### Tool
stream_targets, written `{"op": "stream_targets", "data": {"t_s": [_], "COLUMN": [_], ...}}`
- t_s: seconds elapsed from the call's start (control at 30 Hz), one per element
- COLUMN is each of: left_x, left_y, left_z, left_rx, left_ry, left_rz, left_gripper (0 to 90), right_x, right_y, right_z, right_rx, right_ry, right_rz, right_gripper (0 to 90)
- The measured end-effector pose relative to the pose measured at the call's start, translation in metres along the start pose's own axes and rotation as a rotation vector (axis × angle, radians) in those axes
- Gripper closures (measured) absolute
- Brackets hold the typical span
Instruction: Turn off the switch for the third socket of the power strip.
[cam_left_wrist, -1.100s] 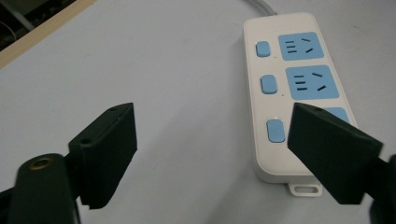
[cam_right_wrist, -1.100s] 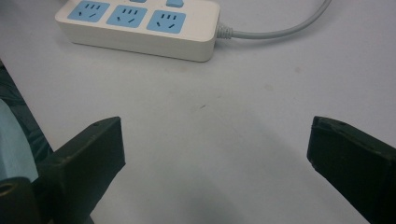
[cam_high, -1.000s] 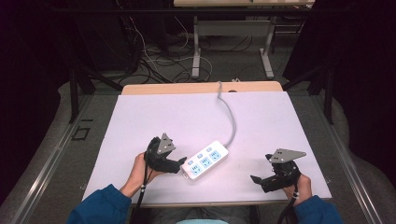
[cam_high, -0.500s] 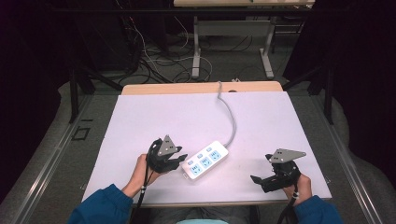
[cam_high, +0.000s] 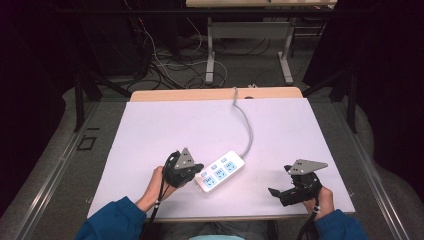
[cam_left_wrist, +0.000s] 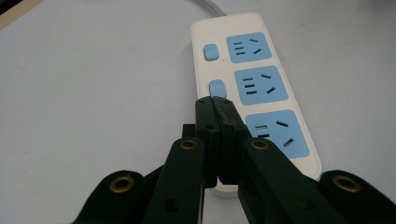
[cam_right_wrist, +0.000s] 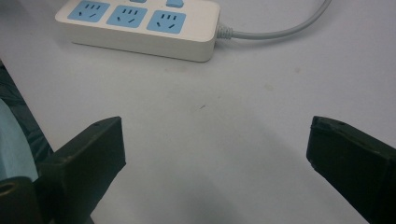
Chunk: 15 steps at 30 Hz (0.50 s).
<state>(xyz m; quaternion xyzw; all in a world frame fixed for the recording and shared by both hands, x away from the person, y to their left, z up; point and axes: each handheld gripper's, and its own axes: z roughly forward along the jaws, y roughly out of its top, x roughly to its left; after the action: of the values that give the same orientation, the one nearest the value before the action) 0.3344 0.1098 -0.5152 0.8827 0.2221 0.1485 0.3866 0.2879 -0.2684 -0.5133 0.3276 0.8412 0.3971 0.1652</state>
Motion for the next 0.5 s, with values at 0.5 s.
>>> {"op": "stream_targets", "data": {"t_s": [0.5], "left_x": [-0.003], "left_y": [-0.001], "left_z": [0.013], "left_rx": [0.046], "left_ry": [-0.038], "left_rz": [0.018], "left_gripper": [90.0], "right_x": [0.0], "right_y": [0.0], "right_z": [0.0], "right_rx": [0.004], "right_ry": [-0.005], "right_rz": [0.0], "right_gripper": [4.2]}}
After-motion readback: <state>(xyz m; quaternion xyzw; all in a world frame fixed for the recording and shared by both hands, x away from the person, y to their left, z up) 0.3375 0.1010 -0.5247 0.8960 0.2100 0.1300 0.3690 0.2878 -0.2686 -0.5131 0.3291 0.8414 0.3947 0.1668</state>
